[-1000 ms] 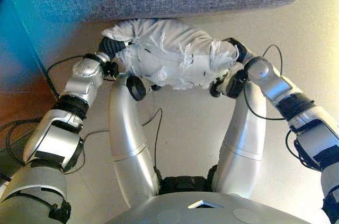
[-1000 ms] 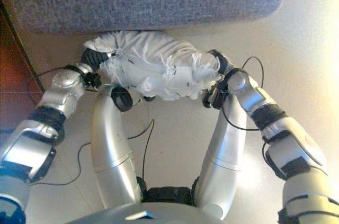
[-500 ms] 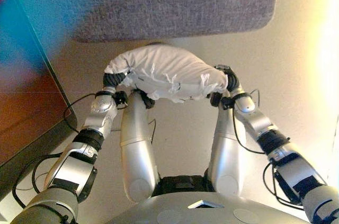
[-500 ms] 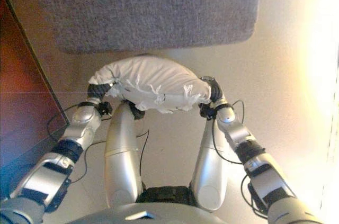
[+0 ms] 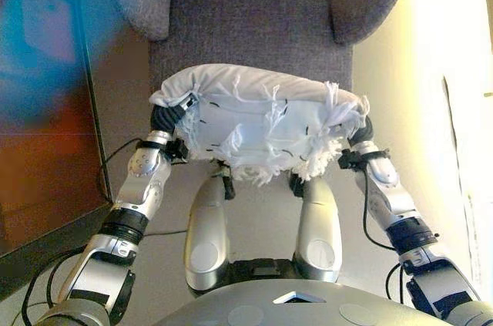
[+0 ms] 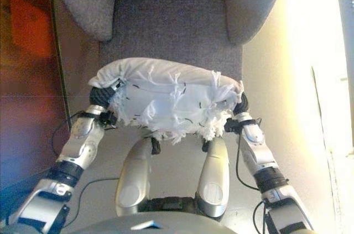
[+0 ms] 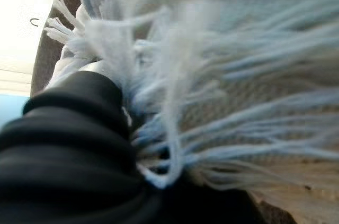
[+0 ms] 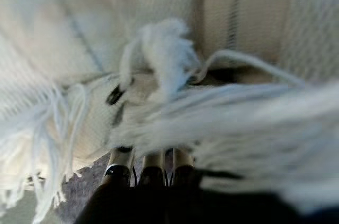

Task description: Pick up the cushion and take it to the sofa

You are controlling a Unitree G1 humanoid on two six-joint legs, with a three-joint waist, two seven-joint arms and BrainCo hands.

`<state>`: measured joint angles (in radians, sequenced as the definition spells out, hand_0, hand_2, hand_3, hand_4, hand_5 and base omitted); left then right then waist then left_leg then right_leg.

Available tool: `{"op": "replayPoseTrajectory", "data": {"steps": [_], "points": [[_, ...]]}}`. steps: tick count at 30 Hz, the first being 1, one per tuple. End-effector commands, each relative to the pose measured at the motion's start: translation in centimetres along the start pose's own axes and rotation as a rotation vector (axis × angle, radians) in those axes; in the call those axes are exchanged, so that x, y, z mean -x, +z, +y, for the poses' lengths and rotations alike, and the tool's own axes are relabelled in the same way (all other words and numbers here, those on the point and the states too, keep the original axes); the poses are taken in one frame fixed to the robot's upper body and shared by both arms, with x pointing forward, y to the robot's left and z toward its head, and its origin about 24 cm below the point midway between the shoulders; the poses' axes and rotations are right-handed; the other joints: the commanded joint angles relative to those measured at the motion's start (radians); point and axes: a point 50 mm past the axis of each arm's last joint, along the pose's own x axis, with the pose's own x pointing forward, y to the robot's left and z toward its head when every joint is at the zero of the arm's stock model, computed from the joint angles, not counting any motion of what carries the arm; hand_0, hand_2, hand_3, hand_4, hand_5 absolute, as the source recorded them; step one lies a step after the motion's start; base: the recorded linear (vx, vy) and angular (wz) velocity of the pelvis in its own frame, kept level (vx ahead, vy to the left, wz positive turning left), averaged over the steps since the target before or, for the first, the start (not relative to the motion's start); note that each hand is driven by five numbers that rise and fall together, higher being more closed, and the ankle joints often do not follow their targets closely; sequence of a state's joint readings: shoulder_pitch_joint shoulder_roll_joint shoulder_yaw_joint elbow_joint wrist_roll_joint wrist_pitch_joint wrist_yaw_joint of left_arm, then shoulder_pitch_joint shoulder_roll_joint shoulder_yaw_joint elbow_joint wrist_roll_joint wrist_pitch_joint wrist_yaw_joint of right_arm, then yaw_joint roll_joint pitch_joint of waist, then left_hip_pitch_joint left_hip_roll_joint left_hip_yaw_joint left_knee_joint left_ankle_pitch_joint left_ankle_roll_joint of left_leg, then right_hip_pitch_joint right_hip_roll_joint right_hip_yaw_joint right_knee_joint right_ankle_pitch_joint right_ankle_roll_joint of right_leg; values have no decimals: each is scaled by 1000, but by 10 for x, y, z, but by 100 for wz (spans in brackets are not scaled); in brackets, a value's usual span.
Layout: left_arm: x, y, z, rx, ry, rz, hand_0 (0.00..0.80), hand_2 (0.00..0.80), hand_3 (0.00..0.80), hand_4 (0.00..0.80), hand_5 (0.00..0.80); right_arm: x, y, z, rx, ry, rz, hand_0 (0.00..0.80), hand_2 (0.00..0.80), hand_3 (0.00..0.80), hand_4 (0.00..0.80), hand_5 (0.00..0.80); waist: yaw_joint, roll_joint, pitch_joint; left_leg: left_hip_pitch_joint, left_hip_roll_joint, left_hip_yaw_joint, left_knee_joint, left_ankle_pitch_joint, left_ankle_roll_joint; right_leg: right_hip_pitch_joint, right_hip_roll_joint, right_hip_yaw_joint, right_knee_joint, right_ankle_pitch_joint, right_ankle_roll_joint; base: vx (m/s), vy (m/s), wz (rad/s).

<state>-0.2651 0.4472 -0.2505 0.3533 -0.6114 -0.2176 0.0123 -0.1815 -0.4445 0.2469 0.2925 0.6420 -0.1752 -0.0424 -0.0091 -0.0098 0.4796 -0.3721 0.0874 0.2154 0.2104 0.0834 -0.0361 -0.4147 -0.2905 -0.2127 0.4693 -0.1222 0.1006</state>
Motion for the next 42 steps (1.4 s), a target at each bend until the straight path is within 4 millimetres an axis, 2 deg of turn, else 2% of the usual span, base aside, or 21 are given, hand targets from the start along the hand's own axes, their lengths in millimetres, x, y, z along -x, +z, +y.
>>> {"op": "replayPoseTrajectory", "data": {"steps": [1, 5, 7, 13, 19, 21, 26, 30, 34, 35, 36, 37, 39, 40, 42], "points": [[-8, 24, -18, 25, -61, -134, 800, 800, 800, 800, 800, 1, 17, 15, -95, 48, -116, 800, 800, 800, 800, 800, 2, 4, -186, 93, -1, -58, -5, -94, -26, 147, -3, -23, -257, 150, 68, 111, -50, -4], [-2, 3, -15, 39, -35, -17, 800, 800, 800, 800, 800, 6, -4, 22, -152, 55, -5, 800, 800, 800, 800, 800, -4, 2, -270, 235, 2, -46, -90, -84, -25, 285, 46, -25, -320, 129, 62, 241, -103, -5], [5, -11, -13, 63, -18, 51, 800, 800, 800, 800, 800, 13, -18, 27, -158, 60, 57, 800, 800, 800, 800, 800, -5, -1, -320, 289, 7, -43, -105, -85, -27, 342, 71, -18, -341, 117, 47, 254, -130, 0], [20, -30, -1, 68, 24, 151, 800, 800, 800, 800, 800, 18, -31, 29, -134, 90, 145, 800, 800, 800, 800, 800, -4, -19, -402, 397, 30, -36, -118, -103, -40, 459, 130, 3, -391, 97, 16, 189, -149, 2], [26, -31, 8, 65, 48, 171, 800, 800, 800, 800, 800, 18, -29, 26, -135, 121, 176, 800, 800, 800, 800, 800, -2, -33, -428, 422, 35, -47, -71, -130, -45, 502, 157, 24, -398, 83, -6, 70, -101, -6], [25, -31, 10, 67, 59, 169, 800, 800, 800, 800, 800, 17, -29, 24, -127, 130, 186, 800, 800, 800, 800, 800, -7, -35, -430, 424, 27, -32, -49, -145, -38, 508, 155, 24, -396, 84, -8, 1, -1, -8], [20, -22, 15, 80, 82, 125, 800, 800, 800, 800, 800, 8, -25, 29, -119, 123, 171, 800, 800, 800, 800, 800, -5, -24, -454, 459, -34, -61, -140, -138, -11, 512, 162, 40, -415, 91, 4, 14, 85, -14], [15, -15, 14, 69, 92, 97, 800, 800, 800, 800, 800, 4, -25, 35, -149, 110, 159, 800, 800, 800, 800, 800, -14, -19, -463, 481, -51, -33, -174, -144, 4, 506, 152, 46, -421, 101, 19, 0, 154, -19], [4, -12, 9, 28, 67, 115, 800, 800, 800, 800, 800, -5, -25, 44, -150, 103, 159, 800, 800, 800, 800, 800, -16, -14, -470, 497, -67, -4, -193, -150, 22, 498, 114, 29, -390, 111, 48, 19, 177, -3], [0, -10, 8, 23, 59, 118, 800, 800, 800, 800, 800, -7, -24, 46, -146, 102, 160, 800, 800, 800, 800, 800, -16, -15, -469, 494, -76, -4, -191, -155, 33, 486, 96, 33, -350, 123, 55, 14, 268, -1], [-5, -7, 7, 14, 37, 121, 800, 800, 800, 800, 800, -10, -23, 48, -136, 92, 160, 800, 800, 800, 800, 800, -19, -16, -458, 485, -97, -14, -174, -174, 61, 448, 58, 52, -218, 150, 60, 7, 274, 2], [-8, -4, 7, 9, 24, 120, 800, 800, 800, 800, 800, -11, -22, 49, -130, 85, 158, 800, 800, 800, 800, 800, -19, -16, -453, 473, -107, -19, -156, -184, 75, 410, 42, 64, -146, 172, 59, -12, 314, 7], [-15, 0, 3, 19, -1, 116, 800, 800, 800, 800, 800, -13, -20, 47, -127, 64, 149, 800, 800, 800, 800, 800, -26, 1, -423, 458, -116, -35, -114, -205, 94, 316, -12, 110, 79, 213, 33, -39, 291, 11], [-18, 0, -1, 30, -23, 117, 800, 800, 800, 800, 800, -14, -19, 43, -132, 46, 144, 800, 800, 800, 800, 800, -32, 6, -408, 454, -121, -52, -94, -215, 95, 279, -8, 143, 155, 228, 21, -15, 234, 26], [-20, -2, -6, 33, -49, 120, 800, 800, 800, 800, 800, -13, -20, 36, -146, 32, 147, 800, 800, 800, 800, 800, -41, 4, -396, 460, -132, -61, -76, -228, 94, 245, -5, 170, 177, 279, 24, 99, 134, 53]]}}
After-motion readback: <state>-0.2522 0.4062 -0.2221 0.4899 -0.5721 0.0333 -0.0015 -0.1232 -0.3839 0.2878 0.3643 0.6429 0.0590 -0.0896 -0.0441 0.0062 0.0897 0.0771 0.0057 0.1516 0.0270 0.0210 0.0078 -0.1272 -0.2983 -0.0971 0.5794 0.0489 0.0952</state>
